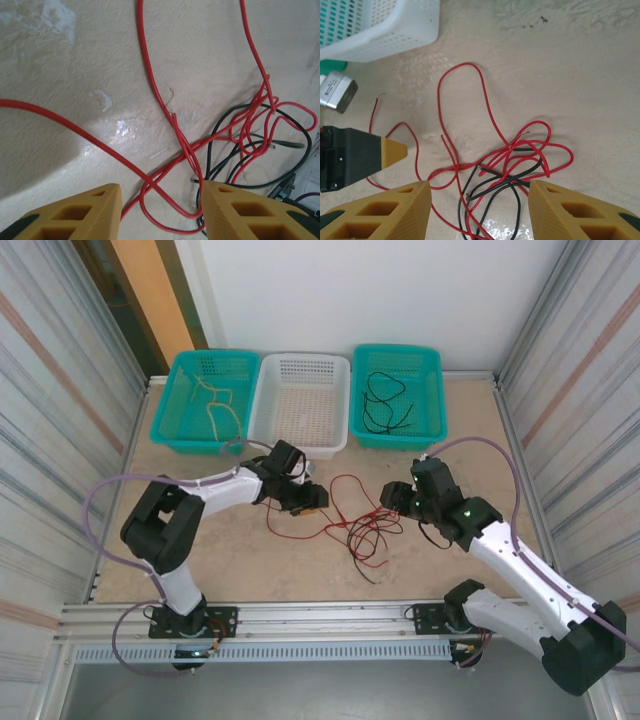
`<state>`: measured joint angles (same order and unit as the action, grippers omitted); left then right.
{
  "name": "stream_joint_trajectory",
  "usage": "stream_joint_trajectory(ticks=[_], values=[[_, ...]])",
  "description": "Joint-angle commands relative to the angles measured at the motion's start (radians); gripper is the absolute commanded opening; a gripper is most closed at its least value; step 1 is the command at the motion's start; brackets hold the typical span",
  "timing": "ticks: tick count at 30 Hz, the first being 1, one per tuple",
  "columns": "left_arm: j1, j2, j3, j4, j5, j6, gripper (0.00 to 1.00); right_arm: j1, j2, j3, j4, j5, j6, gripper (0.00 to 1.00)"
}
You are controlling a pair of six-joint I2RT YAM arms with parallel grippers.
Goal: Untangle the cables
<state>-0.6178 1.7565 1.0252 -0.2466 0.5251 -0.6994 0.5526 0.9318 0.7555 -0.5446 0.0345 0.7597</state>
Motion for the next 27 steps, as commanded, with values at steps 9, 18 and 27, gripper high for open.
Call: stream_joint_trajectory(ticks=[9, 18, 27], values=[[-0.039, 0.061, 0.038, 0.047, 0.046, -0.085, 0.44, 0.012, 0.032, 0.080, 0.013, 0.016, 0.003, 0.53], [-0.041, 0.074, 0.057, 0.071, 0.097, -0.073, 0.18, 0.013, 0.034, 0.092, 0.007, 0.019, 0.009, 0.53], [-0.040, -0.049, 0.078, -0.013, 0.083, 0.040, 0.00, 0.018, 0.052, 0.134, 0.009, 0.010, -0.005, 0.53]])
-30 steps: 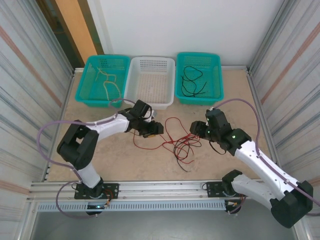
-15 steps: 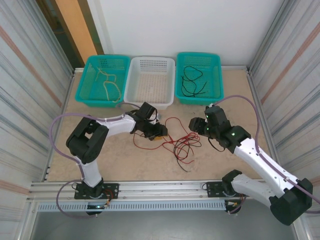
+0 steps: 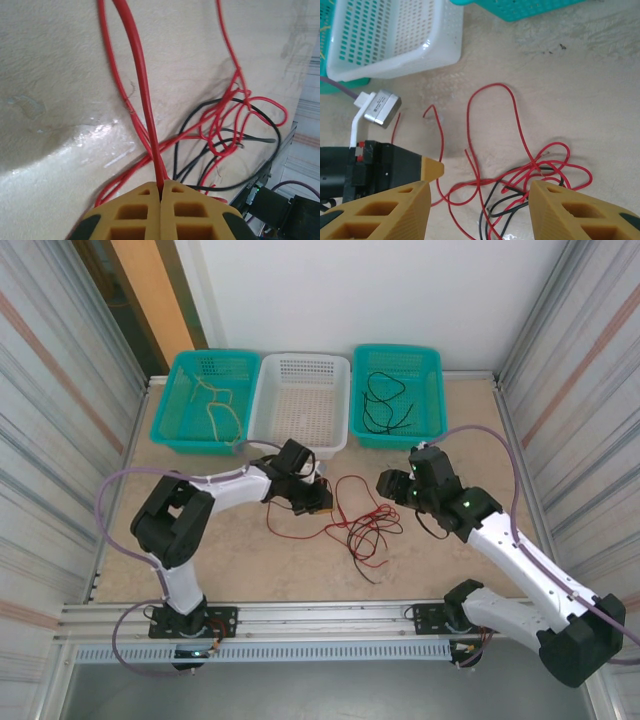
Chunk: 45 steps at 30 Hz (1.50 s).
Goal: Untangle the cables
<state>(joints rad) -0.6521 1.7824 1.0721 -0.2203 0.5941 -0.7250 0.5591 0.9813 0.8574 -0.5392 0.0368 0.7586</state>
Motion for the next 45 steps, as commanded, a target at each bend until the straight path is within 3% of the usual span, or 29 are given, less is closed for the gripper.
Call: stream_joint_trajectory(ticks=[1, 9, 14, 25, 37, 45], values=[[-0.005, -0.101, 0.036, -0.053, 0.010, 0.084, 0.00, 0.015, 0.002, 0.034, 0.005, 0.008, -0.004, 0.53], [-0.006, -0.340, 0.124, -0.165, -0.017, 0.256, 0.00, 0.047, 0.037, 0.056, 0.036, -0.038, -0.005, 0.55], [-0.006, -0.413, 0.234, -0.237, -0.002, 0.316, 0.00, 0.071, 0.050, 0.081, 0.119, -0.126, 0.012, 0.60], [0.050, -0.496, 0.340, -0.209, 0.082, 0.270, 0.00, 0.151, 0.136, 0.117, 0.320, -0.251, 0.041, 0.64], [0.198, -0.513, 0.395, -0.174, 0.071, 0.235, 0.00, 0.296, 0.298, 0.184, 0.278, -0.175, -0.015, 0.60], [0.322, -0.419, 0.662, -0.218, -0.012, 0.270, 0.00, 0.248, 0.269, 0.192, 0.088, 0.021, -0.004, 0.58]])
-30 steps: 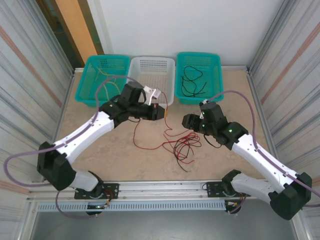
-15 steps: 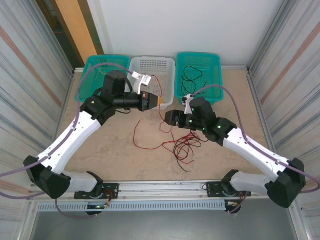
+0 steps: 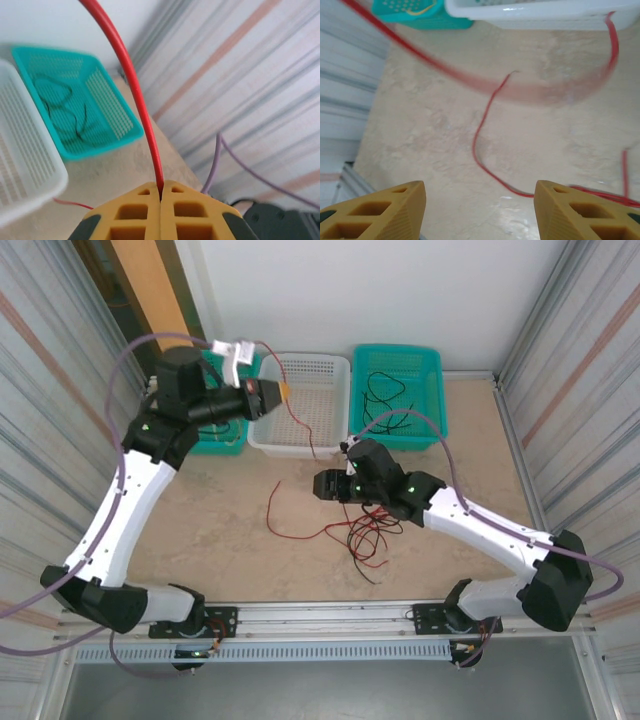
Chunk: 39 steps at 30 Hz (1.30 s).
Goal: Untangle the cables
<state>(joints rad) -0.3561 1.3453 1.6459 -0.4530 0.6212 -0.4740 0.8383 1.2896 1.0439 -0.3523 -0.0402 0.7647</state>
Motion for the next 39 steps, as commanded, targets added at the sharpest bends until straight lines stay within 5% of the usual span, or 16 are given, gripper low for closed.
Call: stream_joint_trajectory(ticks=[1, 17, 19, 23, 31, 39], values=[[0.038, 0.038, 0.121, 0.019, -0.048, 0.019, 0.00, -0.051, -0.064, -0.013, -0.104, 0.102, -0.002, 0.58], [0.117, 0.433, 0.339, 0.091, -0.086, -0.041, 0.00, -0.174, -0.295, -0.101, -0.233, 0.130, -0.008, 0.60], [0.117, 0.468, 0.340, 0.063, -0.106, -0.043, 0.30, -0.185, -0.296, -0.096, -0.241, 0.123, -0.013, 0.60], [0.118, 0.506, 0.326, -0.008, -0.086, -0.020, 0.65, -0.191, -0.296, -0.077, -0.259, 0.122, -0.029, 0.61], [0.098, 0.310, 0.079, -0.126, -0.218, 0.107, 0.68, -0.198, -0.248, -0.043, -0.265, 0.098, -0.054, 0.61], [-0.071, -0.056, -0.434, -0.130, -0.295, 0.210, 0.64, -0.197, -0.156, -0.034, -0.323, 0.149, -0.042, 0.59]])
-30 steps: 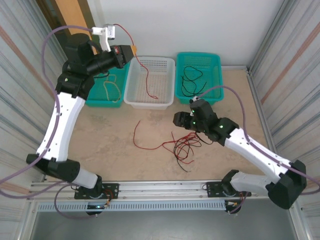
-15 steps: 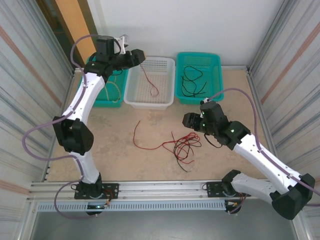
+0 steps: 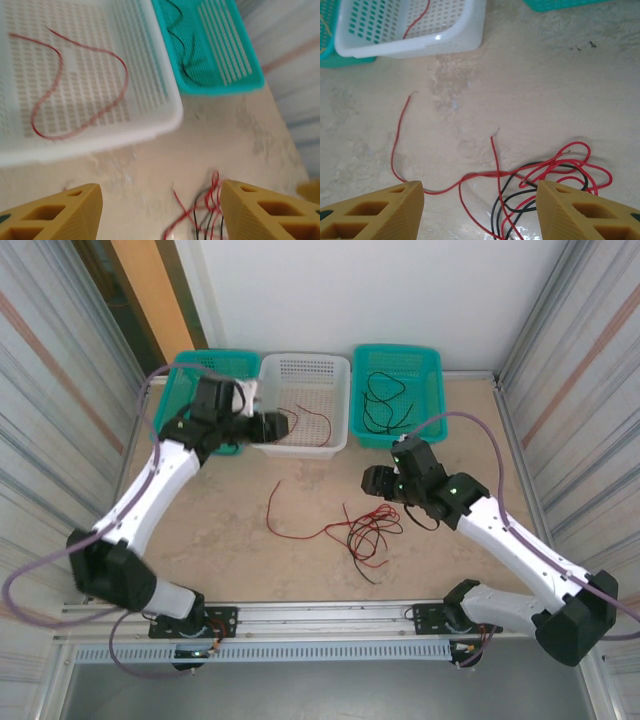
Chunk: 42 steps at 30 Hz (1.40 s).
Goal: Untangle the cables
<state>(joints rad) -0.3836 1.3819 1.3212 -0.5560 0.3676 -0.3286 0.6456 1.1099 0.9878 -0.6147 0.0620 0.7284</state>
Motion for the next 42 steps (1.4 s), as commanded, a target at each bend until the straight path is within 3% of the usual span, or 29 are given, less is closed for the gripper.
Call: stream_joint_trajectory(ticks=[1, 8, 14, 18, 26, 29, 38, 42], values=[[-0.058, -0.123, -0.153, -0.034, -0.037, 0.060, 0.63, -0.006, 0.031, 0.016, -0.069, 0.054, 0.001, 0.59], [-0.092, -0.234, -0.332, -0.056, -0.031, 0.001, 0.59, -0.009, 0.026, -0.091, -0.098, 0.095, 0.084, 0.57], [-0.093, -0.207, -0.367, -0.003, 0.050, -0.025, 0.59, -0.032, -0.052, -0.187, -0.136, 0.063, 0.119, 0.58], [-0.092, -0.149, -0.364, 0.001, 0.035, -0.037, 0.55, -0.047, -0.091, -0.223, -0.148, 0.078, 0.121, 0.59], [-0.093, -0.160, -0.364, -0.008, 0.039, -0.035, 0.51, -0.121, 0.003, -0.207, -0.088, -0.010, 0.042, 0.46], [-0.092, -0.181, -0.384, -0.002, 0.031, -0.037, 0.52, -0.144, 0.051, -0.187, -0.055, -0.040, 0.020, 0.36], [-0.092, -0.199, -0.392, -0.007, 0.036, -0.033, 0.52, -0.193, 0.188, -0.159, 0.022, -0.116, -0.002, 0.30], [-0.093, -0.195, -0.390, -0.003, 0.037, -0.030, 0.52, -0.195, 0.224, -0.164, 0.044, -0.124, -0.011, 0.23]])
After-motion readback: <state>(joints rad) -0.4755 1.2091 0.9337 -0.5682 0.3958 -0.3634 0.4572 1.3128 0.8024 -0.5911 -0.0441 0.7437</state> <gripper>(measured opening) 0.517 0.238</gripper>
